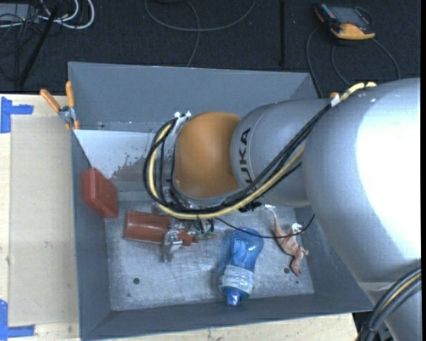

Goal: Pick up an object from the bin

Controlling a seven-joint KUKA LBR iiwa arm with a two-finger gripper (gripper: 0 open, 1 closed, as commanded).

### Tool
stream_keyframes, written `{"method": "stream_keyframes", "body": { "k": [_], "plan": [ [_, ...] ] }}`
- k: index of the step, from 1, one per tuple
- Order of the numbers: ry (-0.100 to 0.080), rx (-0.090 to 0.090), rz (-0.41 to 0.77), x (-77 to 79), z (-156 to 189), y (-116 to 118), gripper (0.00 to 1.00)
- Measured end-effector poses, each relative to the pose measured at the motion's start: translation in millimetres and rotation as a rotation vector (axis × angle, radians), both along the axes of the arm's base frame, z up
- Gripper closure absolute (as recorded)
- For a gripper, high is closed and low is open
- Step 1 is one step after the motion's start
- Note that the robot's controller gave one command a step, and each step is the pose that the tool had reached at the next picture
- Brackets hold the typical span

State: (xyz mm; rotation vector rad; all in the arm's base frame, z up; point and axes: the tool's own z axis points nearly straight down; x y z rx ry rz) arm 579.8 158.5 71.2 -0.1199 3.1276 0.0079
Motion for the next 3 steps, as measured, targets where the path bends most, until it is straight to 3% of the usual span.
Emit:
{"method": "stream_keyframes", "body": {
  "k": [1,2,3],
  "plan": [
    [0.011,-0.006,0.087,21.8,28,-3,0.00],
    [0.012,-0.005,0.014,5.7,7,-1,0.00],
    [0.000,0.001,0.207,22.0,5,-27,1.00]
  ]
}}
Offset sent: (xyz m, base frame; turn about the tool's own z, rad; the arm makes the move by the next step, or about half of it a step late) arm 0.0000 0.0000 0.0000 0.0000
